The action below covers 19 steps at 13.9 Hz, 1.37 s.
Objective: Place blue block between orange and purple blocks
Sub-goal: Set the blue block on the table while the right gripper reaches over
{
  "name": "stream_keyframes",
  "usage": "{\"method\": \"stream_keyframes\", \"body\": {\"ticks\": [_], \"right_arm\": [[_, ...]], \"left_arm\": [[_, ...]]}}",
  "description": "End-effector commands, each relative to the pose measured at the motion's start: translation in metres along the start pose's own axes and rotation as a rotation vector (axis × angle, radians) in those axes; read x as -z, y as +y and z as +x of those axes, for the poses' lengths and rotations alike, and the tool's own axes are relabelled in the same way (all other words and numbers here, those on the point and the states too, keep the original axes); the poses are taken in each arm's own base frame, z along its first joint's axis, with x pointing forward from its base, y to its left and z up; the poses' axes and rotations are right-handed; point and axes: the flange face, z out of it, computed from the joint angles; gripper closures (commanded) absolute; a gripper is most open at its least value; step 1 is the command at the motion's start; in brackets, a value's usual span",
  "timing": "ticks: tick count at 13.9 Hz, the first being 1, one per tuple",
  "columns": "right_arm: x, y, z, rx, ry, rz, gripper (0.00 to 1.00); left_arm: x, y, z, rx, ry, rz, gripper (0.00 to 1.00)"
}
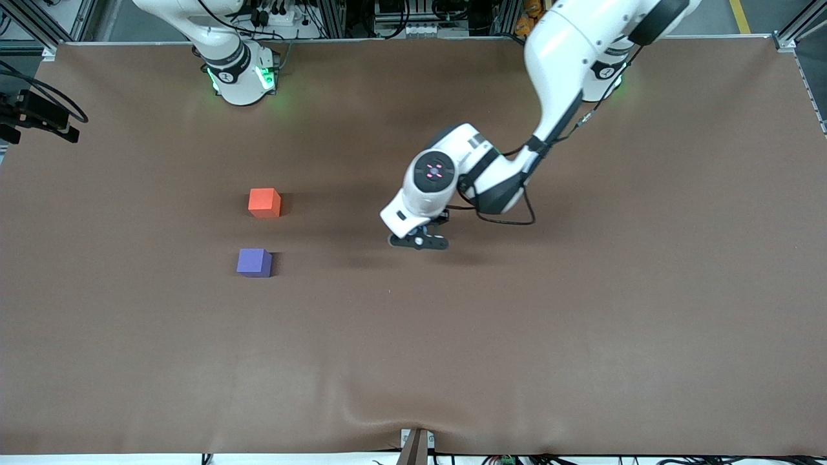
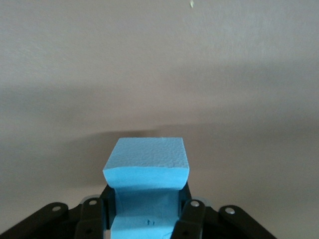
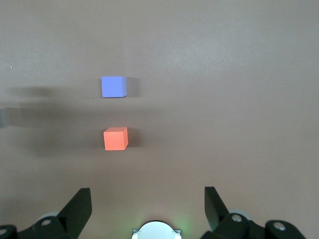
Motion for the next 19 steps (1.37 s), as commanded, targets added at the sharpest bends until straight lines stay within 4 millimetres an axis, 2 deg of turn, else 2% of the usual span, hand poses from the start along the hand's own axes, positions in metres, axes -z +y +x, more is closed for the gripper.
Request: {"method": "stream_keyframes", "body": {"ticks": [1,2,3,4,6,9,11,12,13,14,15,16,17,19], "right_arm": [[0.001,0.004,-0.005,0.003,0.000,0.022,0.00],[0.001,0.002,-0.005,0.006,0.001,0.021,0.00],[0.001,0.004,-0.005,0.004,0.001,0.022,0.00],[0.001,0.005,-0.005,0.000,0.000,0.023,0.00],[0.001,0.004,-0.005,0.002,-0.003,0.024,0.00],[0.001,0.001,-0.005,0.008,-0.002,0.021,0.00],[-0.017,-0.001,0.011,0.017,-0.037,0.022,0.00],[-0.033,-0.004,0.023,0.022,-0.070,0.019,0.00],[-0.049,-0.008,0.032,0.028,-0.102,0.020,0.00],[-0.077,-0.017,0.049,0.046,-0.157,0.020,0.00],[-0.094,-0.030,0.060,0.070,-0.183,0.019,0.00],[-0.099,-0.048,0.064,0.089,-0.179,0.022,0.00],[-0.107,-0.077,0.070,0.129,-0.176,0.047,0.00],[-0.125,-0.104,0.085,0.120,-0.143,0.057,0.00]], "left_arm": [[-0.029,0.019,-0.012,-0.013,0.035,0.074,0.48],[-0.035,0.023,-0.015,-0.018,0.054,0.095,0.11],[-0.036,0.025,-0.018,-0.025,0.065,0.109,0.00],[-0.028,0.027,-0.018,-0.026,0.076,0.105,0.00],[0.003,0.030,-0.016,-0.021,0.108,0.077,0.00],[0.089,0.033,-0.019,-0.016,0.190,0.009,0.00],[0.157,0.018,-0.019,0.005,0.239,-0.023,0.00],[0.186,0.008,-0.021,0.018,0.247,-0.025,0.00],[0.218,-0.010,-0.021,0.037,0.259,-0.023,0.00],[0.247,-0.035,-0.016,0.064,0.259,-0.012,0.00],[0.269,-0.061,-0.012,0.064,0.254,0.004,0.00],[0.289,-0.093,-0.003,0.057,0.245,0.019,0.00],[0.303,-0.128,0.008,0.060,0.232,0.030,0.00],[0.315,-0.191,0.029,0.078,0.202,0.060,0.00]]}}
